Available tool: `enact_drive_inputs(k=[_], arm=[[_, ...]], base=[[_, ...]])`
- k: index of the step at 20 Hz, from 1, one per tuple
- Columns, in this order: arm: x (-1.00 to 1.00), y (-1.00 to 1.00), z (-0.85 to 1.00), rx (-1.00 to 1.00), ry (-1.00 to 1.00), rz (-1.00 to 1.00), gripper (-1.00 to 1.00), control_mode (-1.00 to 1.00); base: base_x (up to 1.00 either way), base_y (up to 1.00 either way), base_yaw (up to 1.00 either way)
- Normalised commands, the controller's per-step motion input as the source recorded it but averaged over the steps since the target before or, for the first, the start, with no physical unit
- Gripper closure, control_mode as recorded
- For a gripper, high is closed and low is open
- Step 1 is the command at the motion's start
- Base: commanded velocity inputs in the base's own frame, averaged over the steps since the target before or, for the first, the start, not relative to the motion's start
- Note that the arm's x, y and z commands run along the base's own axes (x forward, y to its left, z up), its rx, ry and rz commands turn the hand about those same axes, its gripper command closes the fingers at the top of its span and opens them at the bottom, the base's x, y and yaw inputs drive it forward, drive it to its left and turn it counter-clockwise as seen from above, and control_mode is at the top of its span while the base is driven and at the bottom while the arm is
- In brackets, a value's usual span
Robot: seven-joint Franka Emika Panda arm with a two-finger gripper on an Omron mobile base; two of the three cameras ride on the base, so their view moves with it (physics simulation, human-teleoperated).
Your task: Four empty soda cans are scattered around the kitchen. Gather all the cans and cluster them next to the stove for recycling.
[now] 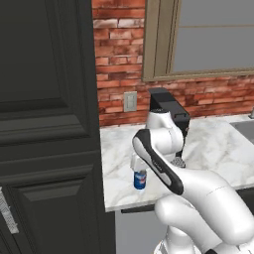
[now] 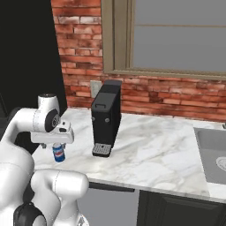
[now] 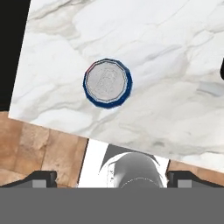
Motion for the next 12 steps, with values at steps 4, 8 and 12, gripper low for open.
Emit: enact_drive_inputs(k=[4,8,12], arm=[[0.12,0.20,-0.07,0.00,0.00,0.02,-1.00,-1.00],[0.19,0.15,-0.03,0.00,0.00,0.01,-1.00,-1.00],[0.25,0.11,-0.16,0.00,0.00,0.02,-1.00,-1.00]], base=[[0.00,0.00,0.00],[0.00,0.00,0.00],[0.00,0.00,0.00]])
